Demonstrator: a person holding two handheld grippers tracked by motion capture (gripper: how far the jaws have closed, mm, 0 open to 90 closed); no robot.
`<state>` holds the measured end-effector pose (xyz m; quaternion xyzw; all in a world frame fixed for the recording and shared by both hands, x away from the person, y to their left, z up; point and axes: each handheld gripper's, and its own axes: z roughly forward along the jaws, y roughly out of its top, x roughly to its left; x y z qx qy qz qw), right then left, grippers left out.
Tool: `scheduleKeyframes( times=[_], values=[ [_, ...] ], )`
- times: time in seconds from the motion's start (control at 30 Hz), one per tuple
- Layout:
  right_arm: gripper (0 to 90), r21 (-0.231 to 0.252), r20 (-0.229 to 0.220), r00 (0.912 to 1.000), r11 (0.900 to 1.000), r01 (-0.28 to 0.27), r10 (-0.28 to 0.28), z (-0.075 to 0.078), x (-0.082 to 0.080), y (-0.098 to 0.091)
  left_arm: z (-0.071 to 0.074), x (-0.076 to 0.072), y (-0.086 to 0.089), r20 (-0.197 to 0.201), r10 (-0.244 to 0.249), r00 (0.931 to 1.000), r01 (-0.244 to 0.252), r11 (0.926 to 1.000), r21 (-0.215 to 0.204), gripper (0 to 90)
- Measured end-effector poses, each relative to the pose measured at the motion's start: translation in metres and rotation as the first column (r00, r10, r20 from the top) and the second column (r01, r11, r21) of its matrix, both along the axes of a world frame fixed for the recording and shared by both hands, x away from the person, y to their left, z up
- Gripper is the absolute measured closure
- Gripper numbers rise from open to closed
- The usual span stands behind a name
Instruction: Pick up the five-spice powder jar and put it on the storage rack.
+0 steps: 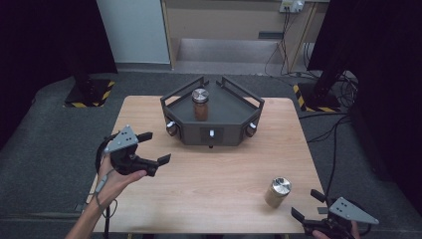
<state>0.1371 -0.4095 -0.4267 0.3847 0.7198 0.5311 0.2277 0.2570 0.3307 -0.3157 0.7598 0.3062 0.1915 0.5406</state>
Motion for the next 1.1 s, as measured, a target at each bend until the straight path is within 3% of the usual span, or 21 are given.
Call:
scheduleKeyframes(
  times=[0.23,0.43,0.5,1.1],
  values=[
    [3.8,0.0,0.001,1.0,1.0,0.001,-0.001,0.0,0.0,0.0,-0.024,-0.015,0.009,-0.03,0.048,0.9984,-0.049,0.9983,-0.031,2.9],
    [3.8,0.0,0.0,1.0,1.0,0.001,-0.001,0.0,0.0,0.0,-0.04,-0.028,0.013,-0.048,0.088,0.9949,-0.089,0.9958,-0.02,2.9],
    [3.8,-0.001,-0.001,1.0,1.0,0.0,0.0,0.0,0.0,0.0,-0.043,-0.031,0.012,-0.048,0.101,0.9937,-0.101,0.9949,0.005,2.9],
    [3.8,-0.003,0.002,1.0,1.0,-0.006,0.006,0.0,0.0,0.0,-0.073,-0.055,0.017,-0.134,0.132,0.9822,-0.13,0.9912,0.024,3.3]
  ],
)
